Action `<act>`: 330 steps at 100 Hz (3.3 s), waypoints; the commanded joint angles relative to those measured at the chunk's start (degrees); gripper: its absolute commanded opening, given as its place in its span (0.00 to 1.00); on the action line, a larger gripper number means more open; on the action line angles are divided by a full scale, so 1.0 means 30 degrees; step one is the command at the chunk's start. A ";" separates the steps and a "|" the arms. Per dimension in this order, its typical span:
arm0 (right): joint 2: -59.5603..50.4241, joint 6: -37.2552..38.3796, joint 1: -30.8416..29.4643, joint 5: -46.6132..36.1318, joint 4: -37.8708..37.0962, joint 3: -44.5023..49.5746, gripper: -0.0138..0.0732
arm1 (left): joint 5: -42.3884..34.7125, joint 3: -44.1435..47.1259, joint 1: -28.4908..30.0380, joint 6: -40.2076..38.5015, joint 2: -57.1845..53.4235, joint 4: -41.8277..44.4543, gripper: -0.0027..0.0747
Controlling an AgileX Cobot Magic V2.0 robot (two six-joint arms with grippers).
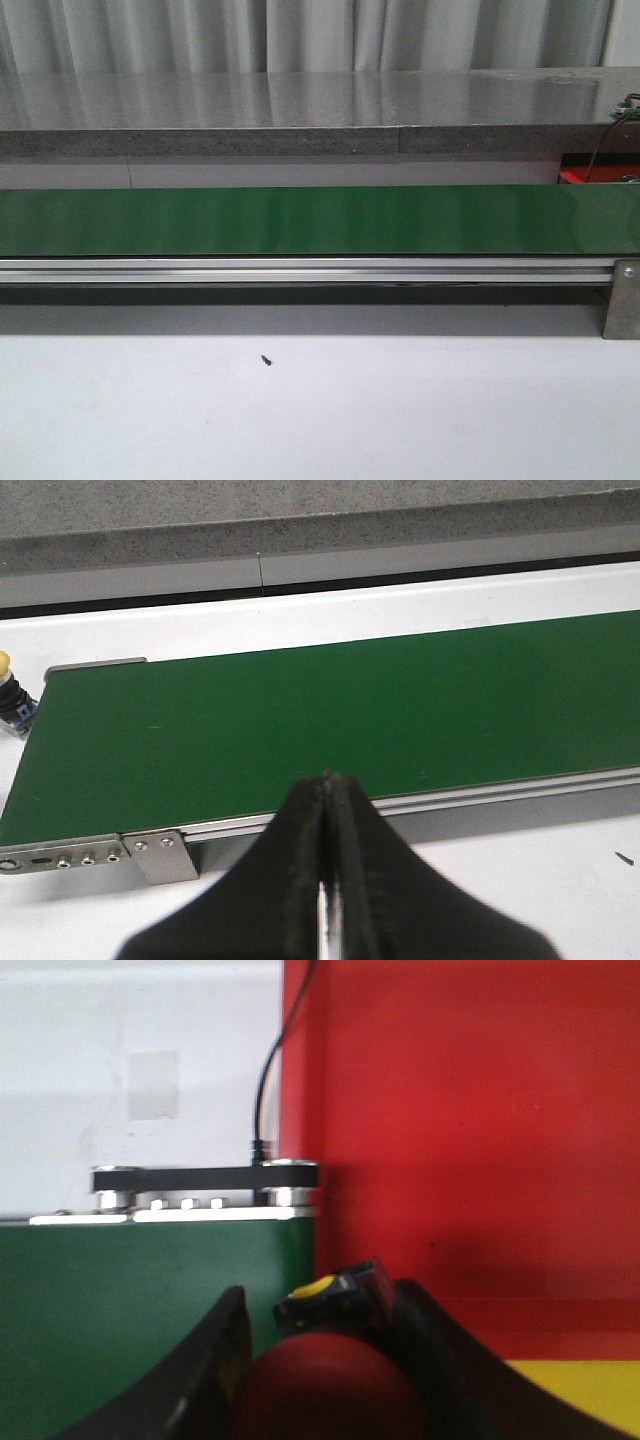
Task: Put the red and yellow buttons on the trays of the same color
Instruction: 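Grasp the red button at the belt end with the right gripper, then place the red button into the red tray and open the right gripper, then move the left gripper back over the remaining buttons on the table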
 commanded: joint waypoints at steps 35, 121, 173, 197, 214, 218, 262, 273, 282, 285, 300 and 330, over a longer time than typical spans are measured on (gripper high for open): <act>0.2731 -0.0529 -0.1068 -0.3420 0.1102 -0.0625 0.45 | -0.1456 -0.0526 -0.0151 -0.0078 -0.0015 -0.0249 0.01; 0.0657 -0.0548 -0.1068 -0.2644 -0.0157 -0.0625 0.83 | -0.1456 -0.0526 -0.0151 -0.0078 -0.0015 -0.0249 0.01; -0.8403 -0.1070 0.2082 -0.3028 -0.0195 0.4300 0.83 | -0.1456 -0.0526 -0.0151 -0.0078 -0.0015 -0.0249 0.01; -1.2930 -0.0910 0.3347 -0.4653 0.0069 1.0443 0.83 | -0.1421 -0.0526 -0.0151 -0.0078 -0.0015 -0.0249 0.01; -1.6015 -0.0910 0.3347 -0.5053 0.0365 1.4293 0.83 | -0.1381 -0.0526 -0.0151 -0.0078 -0.0015 -0.0249 0.01; -1.6767 -0.0927 0.3347 -0.5104 0.0260 1.5059 0.83 | -0.1381 -0.0526 -0.0151 -0.0078 -0.0015 -0.0249 0.01; -2.1291 -0.0927 0.3329 -0.5102 0.0125 1.7287 0.40 | -0.1381 -0.0526 -0.0151 -0.0078 -0.0015 -0.0283 0.01; -2.1286 -0.0927 0.3329 -0.4902 0.0125 1.7287 0.15 | -0.1349 -0.0526 -0.0151 -0.0078 -0.0015 -0.0283 0.01; -2.1286 -0.0899 0.3329 -0.4749 0.0143 1.7287 0.09 | -0.1349 -0.0526 -0.0151 -0.0078 -0.0015 -0.0283 0.01; -2.1286 -0.0899 0.3329 -0.4749 0.0143 1.7287 0.08 | -0.1349 -0.0526 -0.0151 -0.0078 -0.0015 -0.0283 0.01; -2.1286 -0.0899 0.3329 -0.4749 0.0143 1.7287 0.08 | -0.1349 -0.0526 -0.0151 -0.0078 -0.0015 -0.0247 0.01; -2.1286 -0.0899 0.3329 -0.4749 0.0143 1.7287 0.08 | -0.1103 -0.0526 -0.0151 -0.0078 0.0110 -0.0215 0.17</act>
